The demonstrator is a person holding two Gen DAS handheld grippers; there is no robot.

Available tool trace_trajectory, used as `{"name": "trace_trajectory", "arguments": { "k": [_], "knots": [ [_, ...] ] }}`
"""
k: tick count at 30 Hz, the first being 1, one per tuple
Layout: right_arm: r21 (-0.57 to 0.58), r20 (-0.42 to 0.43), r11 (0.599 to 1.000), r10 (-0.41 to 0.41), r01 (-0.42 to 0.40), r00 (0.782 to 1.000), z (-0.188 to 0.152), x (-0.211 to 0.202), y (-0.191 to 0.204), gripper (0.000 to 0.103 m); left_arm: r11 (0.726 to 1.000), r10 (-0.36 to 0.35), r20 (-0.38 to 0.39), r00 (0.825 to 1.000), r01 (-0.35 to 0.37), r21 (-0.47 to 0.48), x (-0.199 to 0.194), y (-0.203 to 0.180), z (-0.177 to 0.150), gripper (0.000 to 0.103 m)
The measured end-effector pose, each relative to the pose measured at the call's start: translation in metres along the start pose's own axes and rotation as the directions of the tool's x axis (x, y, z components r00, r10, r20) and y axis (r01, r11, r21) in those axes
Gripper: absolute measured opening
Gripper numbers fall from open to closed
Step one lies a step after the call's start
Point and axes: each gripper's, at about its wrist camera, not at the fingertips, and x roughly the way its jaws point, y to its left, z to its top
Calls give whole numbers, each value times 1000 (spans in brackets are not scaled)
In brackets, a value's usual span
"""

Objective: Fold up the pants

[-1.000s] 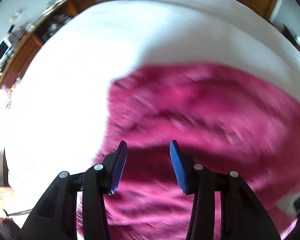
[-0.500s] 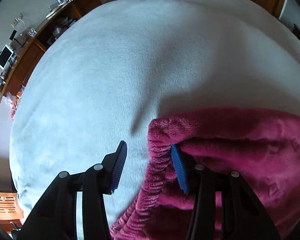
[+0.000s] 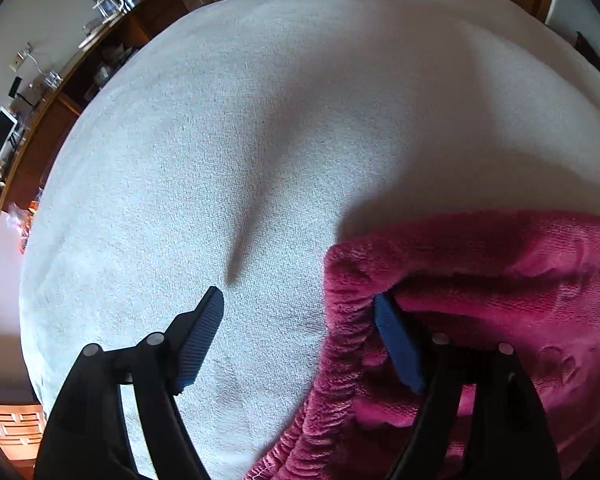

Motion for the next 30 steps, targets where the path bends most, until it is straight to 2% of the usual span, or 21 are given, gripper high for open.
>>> {"name": "trace_trajectory", "arguments": {
  "k": [6, 14, 20, 23, 24, 25, 28, 30],
  "knots": [
    [103, 51, 993, -56, 51, 997, 20, -23, -63, 46, 1000, -16, 1, 1000, 16, -7, -12, -3, -2, 77],
    [295, 101, 953, -98, 64, 990, 86, -39, -173, 47, 999, 0, 20, 1000, -1, 43, -47, -20, -20, 77],
    [333, 126, 942, -88, 42, 988, 126, -38, -210, 47, 1000, 10, 8, 1000, -10, 24, -79, -38, -32, 81],
    [318, 115, 947, -74, 34, 991, 136, -30, -213, 47, 993, -77, -47, 996, 72, -98, -87, -40, -33, 81],
    [314, 109, 949, -68, 31, 992, 137, -26, -214, 50, 982, -124, -61, 990, 114, -151, -89, -39, -31, 81],
    [314, 105, 949, -63, 27, 992, 136, -23, -213, 54, 968, -172, -65, 983, 156, -194, -90, -40, -29, 81],
    [321, 88, 947, -42, 12, 995, 136, -12, -212, 55, 927, -288, -77, 954, 258, -274, -94, -51, -19, 81],
    [318, 79, 948, -35, 8, 996, 136, -6, -207, 55, 900, -334, -94, 938, 288, -326, -93, -62, -11, 81]
  ]
}}
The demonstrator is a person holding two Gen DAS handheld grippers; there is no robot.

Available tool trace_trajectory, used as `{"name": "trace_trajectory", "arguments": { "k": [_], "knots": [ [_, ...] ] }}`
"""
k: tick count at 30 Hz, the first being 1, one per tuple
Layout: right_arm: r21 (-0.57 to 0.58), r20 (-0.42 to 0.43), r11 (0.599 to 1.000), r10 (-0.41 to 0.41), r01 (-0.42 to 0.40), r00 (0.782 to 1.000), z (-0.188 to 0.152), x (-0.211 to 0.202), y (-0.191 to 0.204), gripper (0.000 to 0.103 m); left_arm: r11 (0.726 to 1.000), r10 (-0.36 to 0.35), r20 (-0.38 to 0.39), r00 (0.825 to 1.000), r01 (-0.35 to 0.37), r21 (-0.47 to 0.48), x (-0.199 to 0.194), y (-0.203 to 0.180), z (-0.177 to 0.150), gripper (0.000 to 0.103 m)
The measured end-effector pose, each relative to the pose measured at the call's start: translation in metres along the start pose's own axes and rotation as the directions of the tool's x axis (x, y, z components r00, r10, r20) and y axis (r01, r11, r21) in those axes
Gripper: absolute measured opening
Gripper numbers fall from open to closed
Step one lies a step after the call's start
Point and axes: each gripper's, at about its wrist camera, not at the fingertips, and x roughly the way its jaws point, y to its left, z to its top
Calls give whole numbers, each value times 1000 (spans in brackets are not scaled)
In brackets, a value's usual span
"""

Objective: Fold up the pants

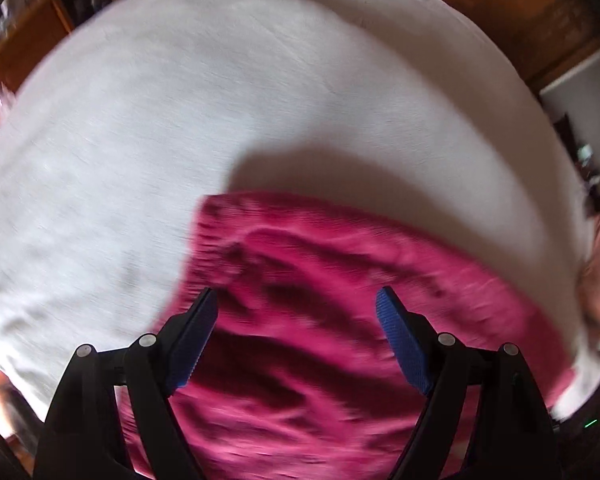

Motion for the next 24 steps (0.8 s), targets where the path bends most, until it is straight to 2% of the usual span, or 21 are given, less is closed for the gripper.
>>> {"name": "trace_trajectory", "arguments": {
  "k": [3, 6, 9, 13, 15, 18, 20, 21, 23, 24],
  "knots": [
    [-15, -6, 1000, 4, -4, 1000, -3, 7, 8, 55, 992, -29, -43, 999, 24, -124, 13, -7, 12, 81],
    [-26, -11, 1000, 11, -12, 1000, -1, 14, 12, 55, 967, -32, -65, 997, 14, -254, 30, -5, 24, 81],
    [-29, -15, 1000, 10, -11, 1000, -2, 17, 13, 55, 948, -25, -57, 998, 5, -318, 39, -4, 31, 81],
    [-14, -18, 1000, 4, -4, 1000, -7, 21, 8, 55, 941, 0, -56, 998, -19, -337, 46, -11, 42, 81],
    [-5, -18, 1000, -1, 1, 1000, -16, 20, -1, 55, 930, 18, -73, 997, -44, -366, 52, -12, 46, 78],
    [1, -18, 1000, -5, 5, 1000, -16, 20, -4, 55, 910, 27, -115, 993, -72, -409, 72, -14, 58, 63],
    [-5, -12, 1000, -5, 5, 1000, -14, 20, -7, 55, 900, 25, -133, 991, -80, -429, 80, -15, 58, 40],
    [-9, -7, 1000, -5, 5, 1000, -11, 20, -7, 55, 896, 22, -131, 991, -78, -438, 81, -15, 57, 35],
    [-11, 0, 1000, -3, 3, 1000, -7, 17, -5, 55, 889, 3, -122, 993, -59, -454, 78, -12, 54, 17],
    [-6, 7, 1000, -5, 5, 1000, -4, 16, -8, 55, 888, -14, -117, 993, -42, -457, 74, -12, 50, 16]
  ]
}}
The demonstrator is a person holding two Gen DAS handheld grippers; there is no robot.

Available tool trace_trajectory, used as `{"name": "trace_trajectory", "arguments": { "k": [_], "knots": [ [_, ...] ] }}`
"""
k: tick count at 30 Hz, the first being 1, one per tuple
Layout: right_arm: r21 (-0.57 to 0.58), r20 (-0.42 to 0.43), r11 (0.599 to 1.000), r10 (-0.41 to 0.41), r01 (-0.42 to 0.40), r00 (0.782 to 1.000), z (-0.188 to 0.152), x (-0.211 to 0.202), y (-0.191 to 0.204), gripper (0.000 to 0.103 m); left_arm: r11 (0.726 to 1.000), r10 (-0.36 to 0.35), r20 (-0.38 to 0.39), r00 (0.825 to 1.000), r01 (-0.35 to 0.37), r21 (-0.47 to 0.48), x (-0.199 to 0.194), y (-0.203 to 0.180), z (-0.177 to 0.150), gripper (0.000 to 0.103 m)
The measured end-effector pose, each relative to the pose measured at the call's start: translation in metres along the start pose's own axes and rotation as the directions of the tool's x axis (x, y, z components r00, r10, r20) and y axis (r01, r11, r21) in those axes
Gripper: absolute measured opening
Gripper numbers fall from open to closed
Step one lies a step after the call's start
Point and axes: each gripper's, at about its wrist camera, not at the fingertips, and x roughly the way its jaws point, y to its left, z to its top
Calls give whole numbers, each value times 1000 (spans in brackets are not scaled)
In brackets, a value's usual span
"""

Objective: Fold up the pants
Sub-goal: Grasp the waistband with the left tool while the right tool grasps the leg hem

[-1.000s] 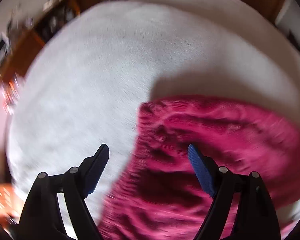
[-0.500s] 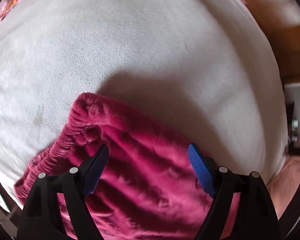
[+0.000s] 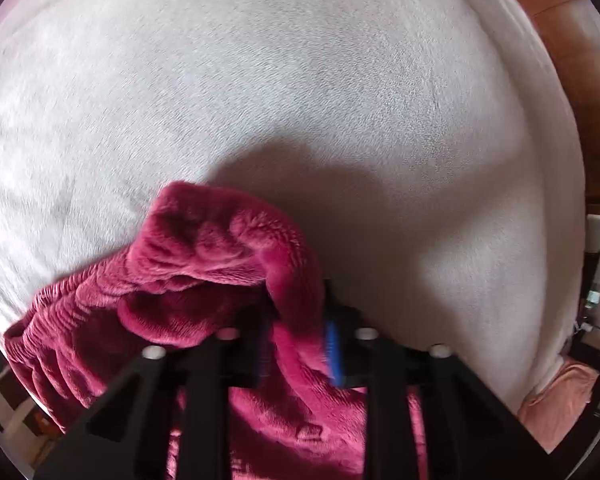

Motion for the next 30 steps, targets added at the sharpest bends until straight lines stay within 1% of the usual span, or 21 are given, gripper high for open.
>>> {"name": "trace_trajectory", "arguments": {
  "k": [2, 5, 7, 8, 9, 12, 14, 18, 20, 21, 22, 24, 27, 29, 30],
  "knots": [
    [18, 8, 1000, 0, 0, 1000, 11, -2, -7, 55, 1000, -21, 9, 1000, 21, 18, -9, 6, -4, 13],
    [92, 25, 996, 2, -5, 1000, 30, -3, -25, 55, 995, -60, 32, 998, 57, 86, -29, 11, -22, 12],
    [134, 44, 991, -2, -4, 999, 46, -6, -37, 55, 991, -82, 29, 996, 79, 108, -38, 18, -34, 12],
    [150, 57, 989, -5, -3, 998, 56, -8, -42, 55, 990, -90, 23, 996, 87, 111, -43, 22, -38, 12],
    [165, 70, 986, -11, -1, 997, 66, -10, -46, 55, 989, -98, 15, 995, 96, 112, -44, 29, -51, 12],
    [213, 98, 977, -25, 4, 995, 97, -12, -58, 55, 989, -106, 2, 994, 105, 106, -51, 39, -65, 12],
    [250, 104, 968, -44, 16, 994, 116, -10, -63, 55, 989, -107, 3, 994, 106, 104, -60, 55, -60, 12],
    [334, 79, 942, -63, 33, 995, 164, 7, -70, 58, 991, -92, 1, 996, 91, 97, -67, 73, -76, 11],
    [358, 59, 934, -40, 16, 997, 174, 18, -80, 59, 992, -89, -6, 996, 89, 92, -69, 78, -80, 11],
    [370, 40, 929, -33, 16, 999, 180, 25, -81, 60, 992, -88, -6, 996, 88, 91, -72, 89, -84, 11],
    [390, 17, 920, -52, 41, 999, 186, 33, -82, 60, 992, -88, -6, 996, 88, 89, -75, 95, -91, 11],
    [416, -18, 906, -79, 79, 997, 192, 46, -84, 60, 993, -88, -4, 996, 88, 84, -82, 109, -94, 10],
    [384, -47, 913, -132, 140, 990, 198, 54, -76, 60, 993, -90, 2, 996, 90, 80, -90, 118, -95, 10],
    [355, -60, 916, -175, 185, 983, 207, 59, -69, 51, 992, -94, 6, 996, 93, 84, -94, 123, -102, 10],
    [339, -69, 915, -207, 218, 976, 207, 58, -67, 38, 992, -96, 7, 995, 95, 87, -95, 126, -102, 10]
  ]
}}
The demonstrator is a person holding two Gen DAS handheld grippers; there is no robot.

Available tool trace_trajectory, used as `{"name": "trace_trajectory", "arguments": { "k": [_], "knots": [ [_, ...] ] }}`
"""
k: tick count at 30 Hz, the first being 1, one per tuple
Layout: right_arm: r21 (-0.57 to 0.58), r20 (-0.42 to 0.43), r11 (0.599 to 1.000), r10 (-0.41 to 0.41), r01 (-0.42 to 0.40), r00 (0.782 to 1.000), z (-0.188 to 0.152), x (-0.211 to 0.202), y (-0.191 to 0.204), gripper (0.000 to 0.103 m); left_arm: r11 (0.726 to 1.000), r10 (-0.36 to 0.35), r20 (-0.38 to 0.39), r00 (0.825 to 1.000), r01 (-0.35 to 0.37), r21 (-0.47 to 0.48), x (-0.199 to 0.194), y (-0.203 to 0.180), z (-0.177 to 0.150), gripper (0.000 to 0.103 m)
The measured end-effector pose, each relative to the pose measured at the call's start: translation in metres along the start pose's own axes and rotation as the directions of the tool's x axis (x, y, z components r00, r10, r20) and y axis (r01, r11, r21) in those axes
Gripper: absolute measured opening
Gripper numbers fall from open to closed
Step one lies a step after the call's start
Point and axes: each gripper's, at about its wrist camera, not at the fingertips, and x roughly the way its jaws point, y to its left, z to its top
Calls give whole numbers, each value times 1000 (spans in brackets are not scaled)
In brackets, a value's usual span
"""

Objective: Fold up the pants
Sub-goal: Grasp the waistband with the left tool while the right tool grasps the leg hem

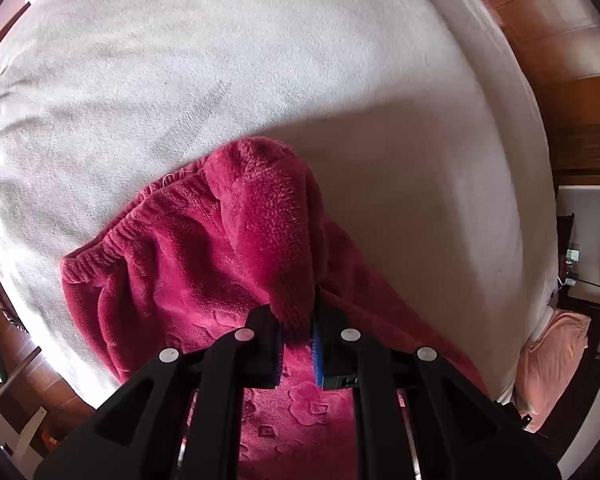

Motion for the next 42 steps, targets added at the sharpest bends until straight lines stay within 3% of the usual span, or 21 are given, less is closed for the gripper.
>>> {"name": "trace_trajectory", "arguments": {
  "k": [3, 11, 24, 35, 39, 42],
  "knots": [
    [-17, -6, 1000, -25, 25, 1000, -7, -10, -5, 8, 1000, -7, 2, 1000, 7, 8, -4, 3, 2, 10],
    [1, 39, 996, 87, -87, 995, -39, -66, -68, 5, 998, -49, 9, 999, 49, 34, -21, 9, -2, 10],
    [178, 110, 956, 218, -235, 970, -137, -148, -194, 5, 978, -187, 25, 982, 184, 98, -73, 46, -5, 8],
    [277, 134, 938, 176, -208, 975, -248, -181, -285, 5, 959, -182, -15, 983, 181, 218, -106, 89, -11, 8],
    [300, 96, 940, 139, -162, 986, -281, -165, -311, 5, 945, -147, -41, 988, 152, 288, -109, 110, -21, 8],
    [308, 77, 944, 104, -123, 992, -296, -151, -321, 5, 952, -109, -63, 992, 122, 282, -99, 133, -28, 8]
  ]
}}
